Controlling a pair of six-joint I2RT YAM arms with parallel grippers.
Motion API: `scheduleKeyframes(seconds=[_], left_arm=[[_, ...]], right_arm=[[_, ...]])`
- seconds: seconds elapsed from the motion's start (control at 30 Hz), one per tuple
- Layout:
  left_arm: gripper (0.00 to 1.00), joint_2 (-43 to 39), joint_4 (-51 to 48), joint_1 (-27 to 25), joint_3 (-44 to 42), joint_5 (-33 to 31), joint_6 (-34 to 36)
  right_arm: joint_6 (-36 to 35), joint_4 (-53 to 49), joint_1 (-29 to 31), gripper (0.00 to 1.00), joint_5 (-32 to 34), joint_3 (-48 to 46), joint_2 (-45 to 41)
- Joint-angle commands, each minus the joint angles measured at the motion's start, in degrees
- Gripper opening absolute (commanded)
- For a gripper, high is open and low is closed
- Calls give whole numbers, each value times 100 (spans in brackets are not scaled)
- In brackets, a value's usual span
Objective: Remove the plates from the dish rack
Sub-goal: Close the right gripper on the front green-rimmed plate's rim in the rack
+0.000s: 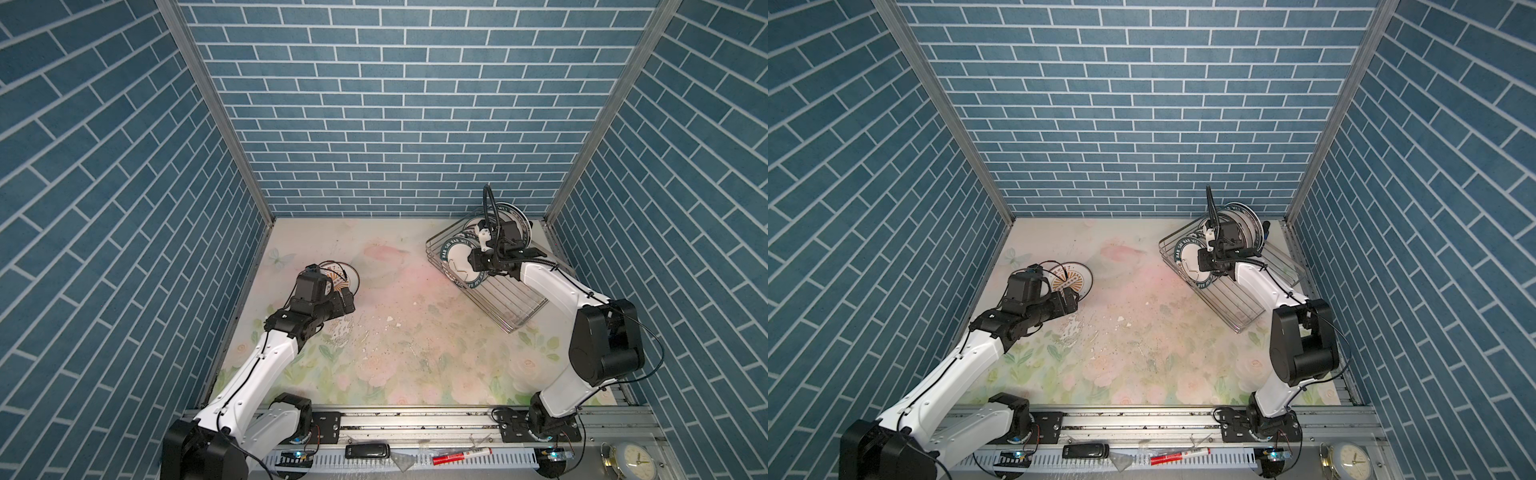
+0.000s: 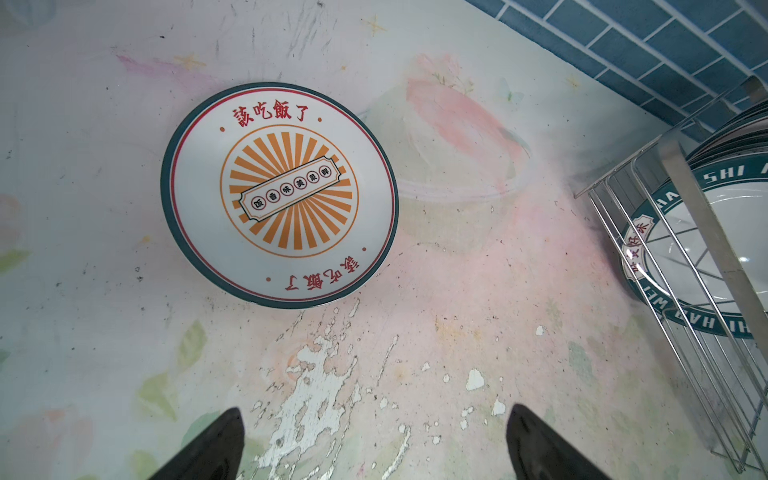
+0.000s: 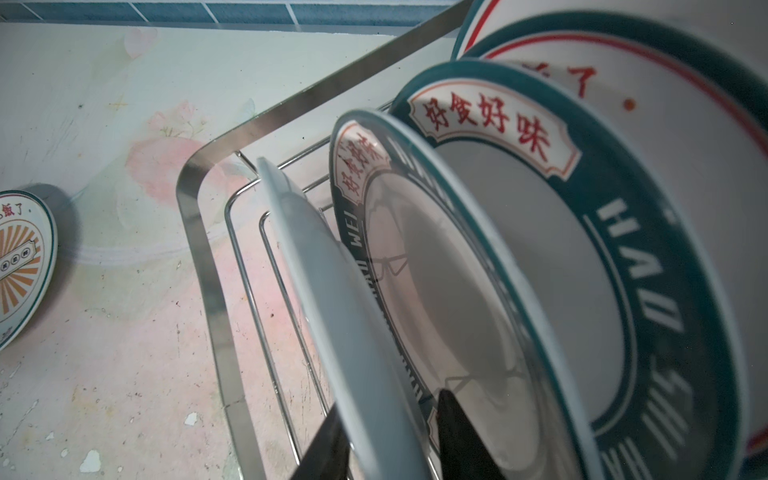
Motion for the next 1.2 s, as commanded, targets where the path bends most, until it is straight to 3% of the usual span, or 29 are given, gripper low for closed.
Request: scheduleKeyframes(seconds=[0.0, 0.87, 1.17], left_arm=[[99, 153, -244, 83, 136, 14, 35], [99, 346, 79, 281, -36, -32, -53], [99, 424, 406, 287, -168, 309, -81]], right_arm=[[-173, 37, 2, 31, -95, -172, 26], [-318, 879, 9, 14, 134, -863, -506], [-517, 975, 6, 12, 274, -915, -772]])
